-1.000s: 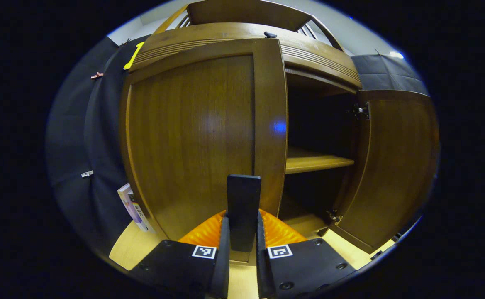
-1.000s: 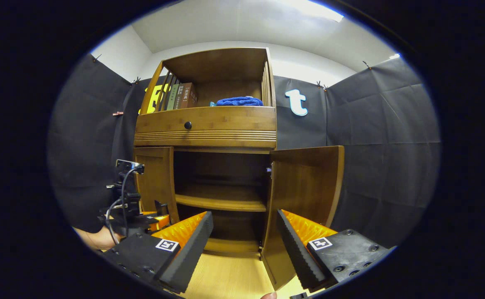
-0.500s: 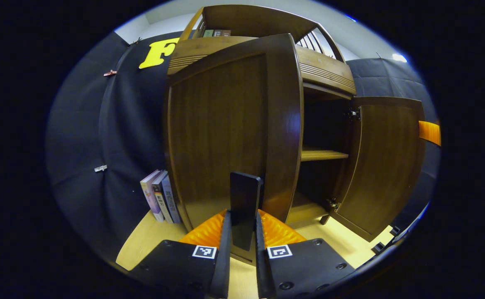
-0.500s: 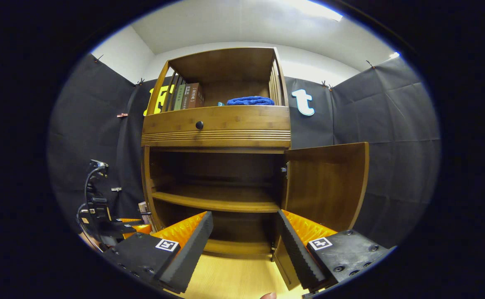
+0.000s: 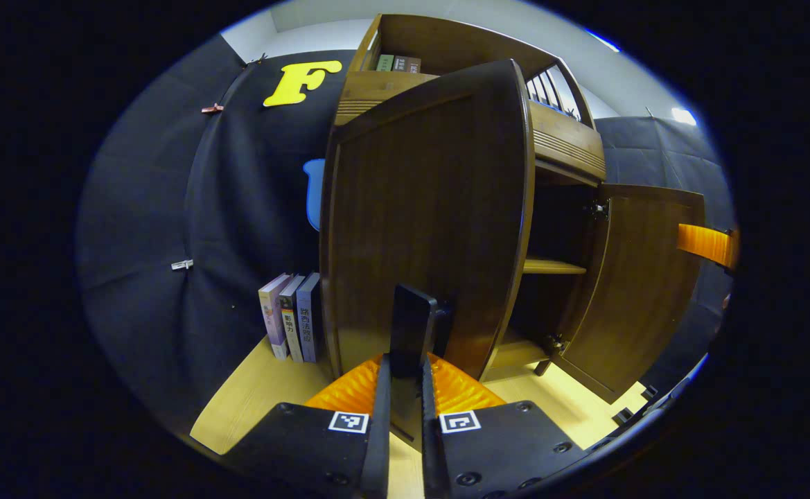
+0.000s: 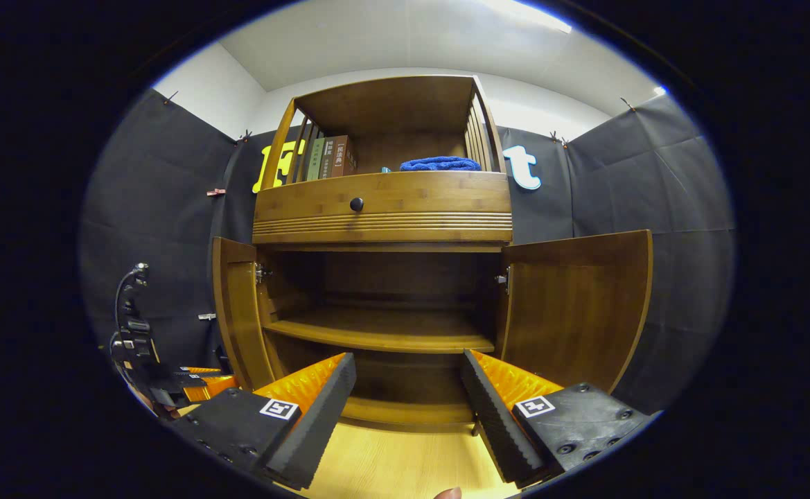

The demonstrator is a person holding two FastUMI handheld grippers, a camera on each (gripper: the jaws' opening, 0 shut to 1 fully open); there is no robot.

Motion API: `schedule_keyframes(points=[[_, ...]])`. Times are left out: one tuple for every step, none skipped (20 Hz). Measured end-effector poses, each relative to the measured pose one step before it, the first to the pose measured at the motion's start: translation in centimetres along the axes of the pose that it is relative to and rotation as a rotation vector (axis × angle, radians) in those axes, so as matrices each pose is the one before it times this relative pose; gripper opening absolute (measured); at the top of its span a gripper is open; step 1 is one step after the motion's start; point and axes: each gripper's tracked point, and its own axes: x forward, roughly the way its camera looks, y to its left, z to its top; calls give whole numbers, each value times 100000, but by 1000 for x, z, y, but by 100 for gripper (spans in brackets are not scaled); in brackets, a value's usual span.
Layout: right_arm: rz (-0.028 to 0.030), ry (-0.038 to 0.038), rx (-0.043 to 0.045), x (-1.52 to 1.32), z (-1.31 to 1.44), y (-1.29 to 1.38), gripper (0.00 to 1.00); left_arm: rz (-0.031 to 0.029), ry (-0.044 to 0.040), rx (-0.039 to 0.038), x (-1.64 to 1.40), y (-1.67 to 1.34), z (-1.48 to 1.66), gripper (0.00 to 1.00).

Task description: Open the right door of the double-door shoe cabinet with the right hand, and open the left door with the left hand.

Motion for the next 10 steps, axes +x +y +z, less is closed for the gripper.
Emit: schedule_keyframes(points=[[269,-130,269,39,-38,247,98,-52,-288,194,-284,472,-12,22],[335,135,139,-3,-35,250,98,-128,-315,356,-242,540,76,21],[192,161,62,173,-72,184,96,-134,-283,54,-312,457,9,21],[217,170,61,158,-111,150,96,13,-276,-356,-242,428,52,20],[-15,68,134,4,-39,119,96,64,-111,-643,-272,456,2,19],[21,145,323,17,-98,-45,96,-123,-317,-413,-226,392,5,19],[73,141,462,58,-33,65,96,-298,-364,77,-132,378,47,18],[38,33,302,-18,-3,93,98,-532,-364,376,-234,323,-18,18],[55,60,11,56,-34,57,98,-897,-272,229,-59,326,-5,18],[11,-30,-231,-266,-160,-307,98,-1072,-351,-62,-145,234,-33,17]])
